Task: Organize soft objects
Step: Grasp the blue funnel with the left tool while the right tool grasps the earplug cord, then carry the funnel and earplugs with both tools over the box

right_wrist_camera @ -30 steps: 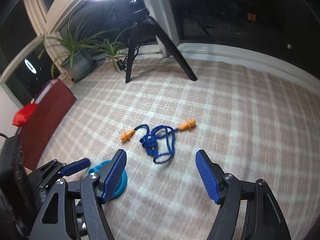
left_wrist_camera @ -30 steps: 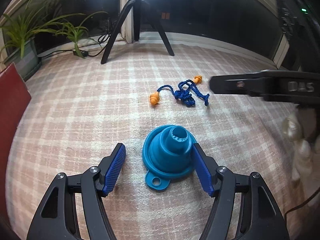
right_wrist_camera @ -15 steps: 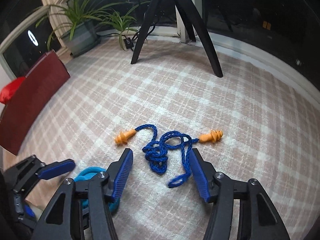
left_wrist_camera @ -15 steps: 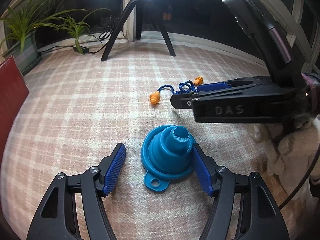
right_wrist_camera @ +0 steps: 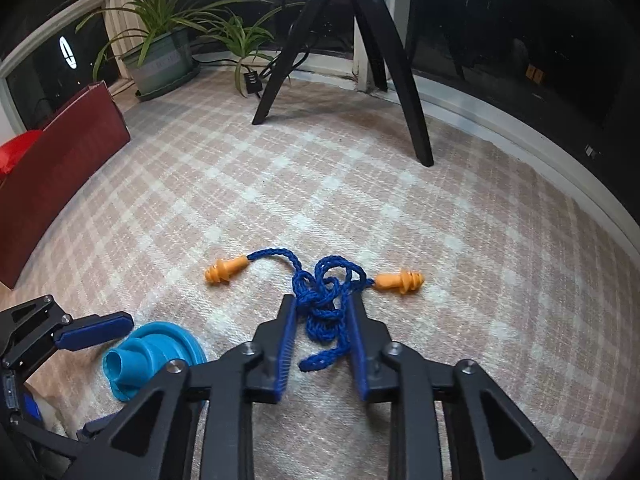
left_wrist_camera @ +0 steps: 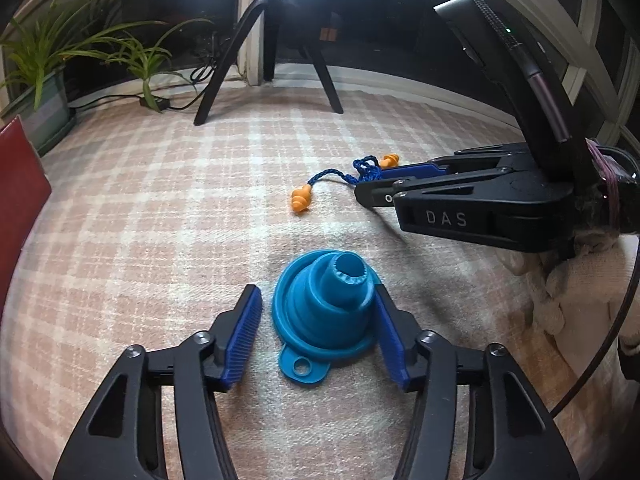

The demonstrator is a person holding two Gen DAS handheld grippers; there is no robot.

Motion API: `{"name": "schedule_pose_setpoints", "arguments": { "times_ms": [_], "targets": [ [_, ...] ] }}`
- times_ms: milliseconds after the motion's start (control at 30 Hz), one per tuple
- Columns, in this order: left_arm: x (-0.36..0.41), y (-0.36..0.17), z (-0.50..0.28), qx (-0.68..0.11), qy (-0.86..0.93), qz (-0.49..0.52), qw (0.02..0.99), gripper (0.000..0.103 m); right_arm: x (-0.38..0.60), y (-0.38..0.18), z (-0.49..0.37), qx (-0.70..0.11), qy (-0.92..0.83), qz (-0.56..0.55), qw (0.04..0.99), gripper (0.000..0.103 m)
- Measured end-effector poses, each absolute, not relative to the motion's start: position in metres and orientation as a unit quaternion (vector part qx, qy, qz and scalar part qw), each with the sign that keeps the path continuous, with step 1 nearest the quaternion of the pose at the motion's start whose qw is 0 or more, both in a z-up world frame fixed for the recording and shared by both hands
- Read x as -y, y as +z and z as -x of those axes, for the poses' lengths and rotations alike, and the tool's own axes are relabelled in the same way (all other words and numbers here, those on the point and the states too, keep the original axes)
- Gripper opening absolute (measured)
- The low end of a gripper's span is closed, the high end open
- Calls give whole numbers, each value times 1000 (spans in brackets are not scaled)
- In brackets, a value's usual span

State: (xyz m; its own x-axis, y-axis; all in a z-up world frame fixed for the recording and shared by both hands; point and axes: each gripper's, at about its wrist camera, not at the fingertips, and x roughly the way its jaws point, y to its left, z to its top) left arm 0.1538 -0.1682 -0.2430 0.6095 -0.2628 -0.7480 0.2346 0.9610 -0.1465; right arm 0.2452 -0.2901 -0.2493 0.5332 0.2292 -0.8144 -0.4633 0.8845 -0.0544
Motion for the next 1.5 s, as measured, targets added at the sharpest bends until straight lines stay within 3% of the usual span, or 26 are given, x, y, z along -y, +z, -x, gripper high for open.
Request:
{"name": "schedule_pose_setpoints", "arguments": {
  "times_ms": [367, 933, 1500],
  "targets": [
    [170, -240, -150, -410, -145, 10, 900, 42, 294, -247, -240, -436, 202, 119, 869, 10],
    [149, -211, -137, -388, -146, 56, 908, 42, 305, -203, -204, -398, 216, 83, 888, 9],
    [68, -142, -85, -327, -104, 86, 935, 42, 250, -129, -140, -335, 268, 106, 897, 8]
  ]
}}
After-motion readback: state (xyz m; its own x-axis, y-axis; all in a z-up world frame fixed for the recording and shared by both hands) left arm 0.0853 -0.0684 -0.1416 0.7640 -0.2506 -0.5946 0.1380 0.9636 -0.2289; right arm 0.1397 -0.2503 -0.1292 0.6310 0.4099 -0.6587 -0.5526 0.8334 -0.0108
